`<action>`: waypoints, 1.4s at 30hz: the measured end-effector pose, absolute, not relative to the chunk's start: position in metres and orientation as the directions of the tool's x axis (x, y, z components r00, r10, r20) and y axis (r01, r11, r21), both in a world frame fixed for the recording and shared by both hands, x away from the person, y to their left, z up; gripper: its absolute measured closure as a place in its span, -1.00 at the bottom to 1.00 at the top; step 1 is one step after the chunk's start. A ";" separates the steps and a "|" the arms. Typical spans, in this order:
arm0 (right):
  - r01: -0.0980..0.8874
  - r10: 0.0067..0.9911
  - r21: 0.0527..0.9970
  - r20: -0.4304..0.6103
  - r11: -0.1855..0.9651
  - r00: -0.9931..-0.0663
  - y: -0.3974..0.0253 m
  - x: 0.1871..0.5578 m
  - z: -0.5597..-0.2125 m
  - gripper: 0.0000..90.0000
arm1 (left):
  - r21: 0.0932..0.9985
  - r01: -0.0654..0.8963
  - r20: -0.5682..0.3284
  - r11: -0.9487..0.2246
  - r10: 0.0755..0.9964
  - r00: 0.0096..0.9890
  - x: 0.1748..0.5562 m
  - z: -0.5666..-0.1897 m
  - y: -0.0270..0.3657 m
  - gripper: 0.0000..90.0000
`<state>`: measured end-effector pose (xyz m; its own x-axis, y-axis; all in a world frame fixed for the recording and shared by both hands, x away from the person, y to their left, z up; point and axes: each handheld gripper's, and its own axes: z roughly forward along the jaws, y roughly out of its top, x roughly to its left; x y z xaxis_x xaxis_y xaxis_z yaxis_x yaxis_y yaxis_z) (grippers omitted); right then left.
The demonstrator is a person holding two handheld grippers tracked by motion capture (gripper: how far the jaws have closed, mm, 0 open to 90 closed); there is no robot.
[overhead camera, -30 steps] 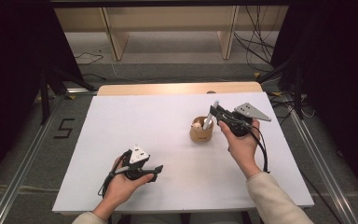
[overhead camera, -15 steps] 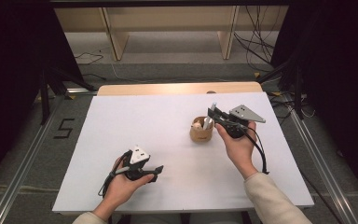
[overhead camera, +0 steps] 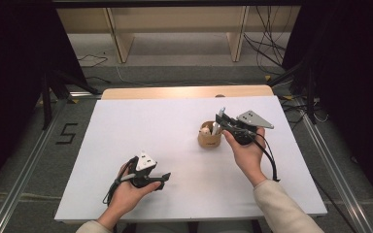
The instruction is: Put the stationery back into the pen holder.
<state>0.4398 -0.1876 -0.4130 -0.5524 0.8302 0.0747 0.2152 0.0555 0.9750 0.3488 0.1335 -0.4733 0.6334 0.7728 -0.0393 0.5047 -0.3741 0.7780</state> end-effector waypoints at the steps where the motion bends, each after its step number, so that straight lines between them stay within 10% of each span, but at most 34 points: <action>1: 0.215 0.830 0.975 0.073 0.057 -0.553 -0.188 0.440 -0.414 0.74 | 0.778 0.505 -0.039 -0.374 0.773 0.634 0.349 -0.473 0.133 -0.25; 42: 0.234 0.834 0.969 0.059 0.086 -0.549 -0.182 0.441 -0.425 0.74 | 0.778 0.501 -0.033 -0.379 0.772 0.635 0.349 -0.473 0.133 -0.25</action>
<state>0.4409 -0.1823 -0.4253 -0.5490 0.8338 0.0587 0.2336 0.0856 0.9686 0.3488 0.1333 -0.4735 0.6345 0.7722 -0.0327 0.5011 -0.3788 0.7781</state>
